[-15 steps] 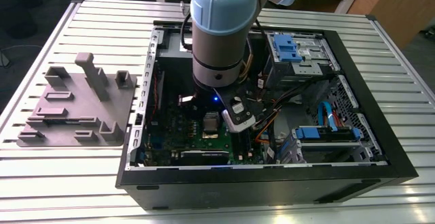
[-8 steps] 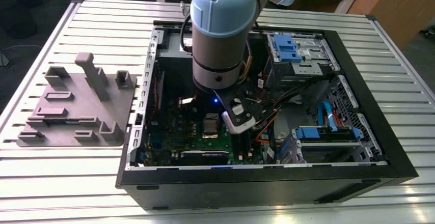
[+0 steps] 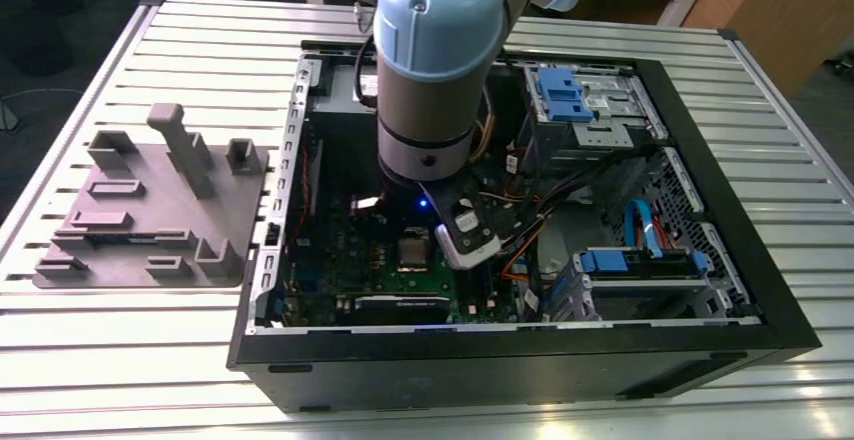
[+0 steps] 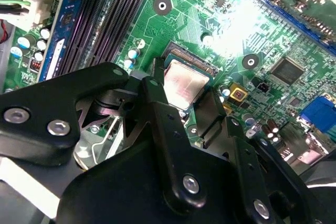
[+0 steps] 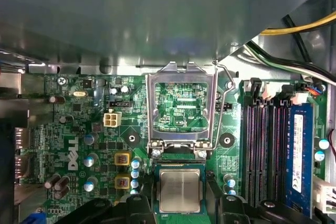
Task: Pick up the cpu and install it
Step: 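Place the cpu into insertion slot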
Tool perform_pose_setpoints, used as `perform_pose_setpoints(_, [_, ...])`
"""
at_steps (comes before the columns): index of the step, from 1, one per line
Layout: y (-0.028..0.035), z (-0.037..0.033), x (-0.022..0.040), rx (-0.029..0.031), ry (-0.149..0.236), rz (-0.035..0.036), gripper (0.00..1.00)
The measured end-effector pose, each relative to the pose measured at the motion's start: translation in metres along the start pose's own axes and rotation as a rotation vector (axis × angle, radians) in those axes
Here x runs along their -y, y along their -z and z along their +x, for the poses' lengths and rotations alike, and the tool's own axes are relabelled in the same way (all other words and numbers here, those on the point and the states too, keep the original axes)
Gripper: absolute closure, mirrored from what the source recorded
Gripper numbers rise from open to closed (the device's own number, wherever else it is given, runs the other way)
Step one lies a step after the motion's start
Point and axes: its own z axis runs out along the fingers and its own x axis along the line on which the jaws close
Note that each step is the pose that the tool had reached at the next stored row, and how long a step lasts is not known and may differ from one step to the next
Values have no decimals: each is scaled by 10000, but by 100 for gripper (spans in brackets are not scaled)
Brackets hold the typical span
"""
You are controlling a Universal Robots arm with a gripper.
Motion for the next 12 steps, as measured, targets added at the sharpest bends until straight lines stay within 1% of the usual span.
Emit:
perform_pose_setpoints(3, [-16,1,0,0,-1,0,53])
perform_pose_setpoints(12, [-29,5,9,0,-43,1,53])
